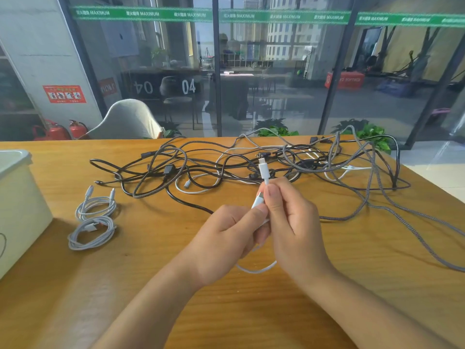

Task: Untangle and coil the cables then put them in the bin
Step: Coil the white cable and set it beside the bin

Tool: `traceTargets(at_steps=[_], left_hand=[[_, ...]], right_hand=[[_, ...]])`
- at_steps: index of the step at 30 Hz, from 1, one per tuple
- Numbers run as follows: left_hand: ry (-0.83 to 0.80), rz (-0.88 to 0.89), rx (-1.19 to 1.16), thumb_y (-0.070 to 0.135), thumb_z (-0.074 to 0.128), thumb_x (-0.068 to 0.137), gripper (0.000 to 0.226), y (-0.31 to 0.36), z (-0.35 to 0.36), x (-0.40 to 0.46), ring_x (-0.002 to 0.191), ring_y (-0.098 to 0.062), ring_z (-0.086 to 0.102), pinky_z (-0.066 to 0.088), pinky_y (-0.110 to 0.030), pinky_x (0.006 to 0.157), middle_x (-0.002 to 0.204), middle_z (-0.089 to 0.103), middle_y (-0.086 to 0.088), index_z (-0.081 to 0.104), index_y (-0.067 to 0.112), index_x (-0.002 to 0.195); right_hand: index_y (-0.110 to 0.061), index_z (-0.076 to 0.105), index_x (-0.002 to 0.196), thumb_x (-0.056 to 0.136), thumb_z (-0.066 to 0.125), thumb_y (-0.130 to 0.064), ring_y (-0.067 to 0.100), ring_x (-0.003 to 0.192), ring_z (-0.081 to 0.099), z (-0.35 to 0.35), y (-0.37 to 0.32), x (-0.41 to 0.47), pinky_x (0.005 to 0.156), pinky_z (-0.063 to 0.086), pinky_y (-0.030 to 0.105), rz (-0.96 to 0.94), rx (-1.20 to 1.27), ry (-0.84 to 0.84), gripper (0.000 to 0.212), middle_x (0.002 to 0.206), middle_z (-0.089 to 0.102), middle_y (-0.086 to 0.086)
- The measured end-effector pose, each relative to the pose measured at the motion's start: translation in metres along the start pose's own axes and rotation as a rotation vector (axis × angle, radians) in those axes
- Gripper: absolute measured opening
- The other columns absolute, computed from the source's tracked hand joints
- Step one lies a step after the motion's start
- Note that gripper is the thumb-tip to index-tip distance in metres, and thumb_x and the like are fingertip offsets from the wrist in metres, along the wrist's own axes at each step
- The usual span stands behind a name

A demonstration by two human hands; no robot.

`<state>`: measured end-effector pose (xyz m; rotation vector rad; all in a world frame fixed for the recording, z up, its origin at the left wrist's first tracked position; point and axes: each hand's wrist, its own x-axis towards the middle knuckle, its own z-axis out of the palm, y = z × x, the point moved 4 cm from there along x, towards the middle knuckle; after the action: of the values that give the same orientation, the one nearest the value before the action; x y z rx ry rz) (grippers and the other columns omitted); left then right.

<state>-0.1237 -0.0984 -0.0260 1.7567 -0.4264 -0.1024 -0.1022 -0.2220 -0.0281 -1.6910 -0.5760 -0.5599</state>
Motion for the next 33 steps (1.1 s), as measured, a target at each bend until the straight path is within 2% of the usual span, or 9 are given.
traceTargets(at_steps=[2, 6, 9, 13, 19, 25, 27, 29, 33], left_hand=[[0.057, 0.023, 0.007, 0.047, 0.043, 0.100, 0.056, 0.002, -0.002, 0.000, 0.051, -0.016, 0.021, 0.021, -0.024, 0.047, 0.055, 0.029, -0.001, 0.047, 0.003, 0.066], [0.121, 0.051, 0.077, 0.037, 0.039, 0.109, 0.054, 0.003, -0.002, -0.002, 0.050, -0.010, 0.025, 0.024, -0.023, 0.049, 0.054, 0.035, 0.011, 0.047, 0.005, 0.066], [0.155, 0.036, 0.062, 0.025, 0.032, 0.113, 0.054, 0.006, -0.001, -0.005, 0.048, -0.008, 0.028, 0.026, -0.018, 0.049, 0.050, 0.035, 0.010, 0.044, -0.003, 0.068], [0.192, 0.039, 0.067, 0.025, 0.034, 0.111, 0.053, 0.008, 0.002, -0.003, 0.048, -0.009, 0.031, 0.028, -0.020, 0.050, 0.051, 0.039, 0.010, 0.048, -0.006, 0.071], [0.294, 0.026, -0.073, 0.021, 0.047, 0.109, 0.022, 0.002, 0.000, 0.000, 0.041, -0.004, 0.035, 0.031, -0.013, 0.043, 0.047, 0.041, 0.013, 0.052, 0.002, 0.098], [0.286, 0.090, -0.088, 0.021, 0.047, 0.109, 0.016, -0.006, 0.001, 0.002, 0.048, -0.007, 0.030, 0.030, -0.018, 0.048, 0.054, 0.040, 0.012, 0.050, 0.009, 0.099], [0.306, 0.067, -0.128, 0.020, 0.047, 0.109, 0.020, -0.009, -0.006, 0.003, 0.046, -0.006, 0.027, 0.026, -0.019, 0.046, 0.053, 0.038, 0.013, 0.048, 0.010, 0.091], [0.351, 0.038, -0.211, 0.019, 0.047, 0.109, 0.023, -0.011, -0.015, 0.003, 0.047, -0.009, 0.022, 0.021, -0.022, 0.046, 0.055, 0.035, 0.011, 0.047, 0.012, 0.087], [0.406, 0.027, -0.402, 0.021, 0.048, 0.108, 0.020, -0.012, -0.028, 0.003, 0.050, -0.012, 0.015, 0.015, -0.025, 0.046, 0.059, 0.029, 0.007, 0.048, 0.012, 0.090]], right_hand=[[-0.014, 0.061, 0.089, 0.110, 0.043, -0.028, 0.013, 0.053, 0.064, 0.000, -0.001, 0.000, 0.053, 0.047, 0.022, -0.007, -0.006, 0.006, 0.031, 0.061, 0.062, -0.002], [-0.020, 0.062, 0.098, 0.110, 0.044, -0.030, 0.017, 0.059, 0.065, 0.005, 0.005, -0.004, 0.051, 0.056, 0.039, 0.020, -0.015, -0.007, 0.024, 0.072, 0.064, -0.008], [-0.024, 0.063, 0.105, 0.109, 0.044, -0.032, 0.014, 0.054, 0.061, 0.007, 0.007, -0.005, 0.050, 0.053, 0.030, 0.043, 0.004, 0.001, 0.022, 0.067, 0.062, -0.011], [-0.024, 0.065, 0.104, 0.108, 0.045, -0.035, 0.019, 0.054, 0.063, 0.006, 0.006, -0.004, 0.048, 0.055, 0.034, 0.048, 0.042, 0.015, 0.023, 0.069, 0.062, -0.006], [-0.023, 0.059, 0.093, 0.108, 0.044, -0.035, 0.018, 0.052, 0.058, 0.006, 0.005, 0.000, 0.041, 0.053, 0.036, 0.111, 0.036, 0.055, 0.024, 0.073, 0.061, -0.007], [-0.025, 0.061, 0.089, 0.110, 0.049, -0.033, 0.043, 0.056, 0.055, 0.000, 0.018, 0.006, 0.042, 0.052, 0.041, 0.201, 0.108, 0.061, 0.025, 0.067, 0.056, 0.001], [-0.019, 0.067, 0.095, 0.109, 0.052, -0.028, 0.037, 0.057, 0.060, -0.004, 0.021, 0.010, 0.048, 0.055, 0.043, 0.225, 0.156, 0.015, 0.023, 0.070, 0.061, 0.003], [-0.016, 0.072, 0.102, 0.108, 0.052, -0.022, 0.022, 0.057, 0.060, -0.013, 0.032, 0.016, 0.053, 0.056, 0.036, 0.269, 0.156, -0.009, 0.021, 0.072, 0.060, 0.001], [-0.036, 0.076, 0.110, 0.108, 0.054, -0.018, 0.017, 0.053, 0.053, -0.028, 0.056, 0.023, 0.050, 0.049, 0.030, 0.298, -0.116, -0.226, 0.028, 0.071, 0.062, -0.017]])
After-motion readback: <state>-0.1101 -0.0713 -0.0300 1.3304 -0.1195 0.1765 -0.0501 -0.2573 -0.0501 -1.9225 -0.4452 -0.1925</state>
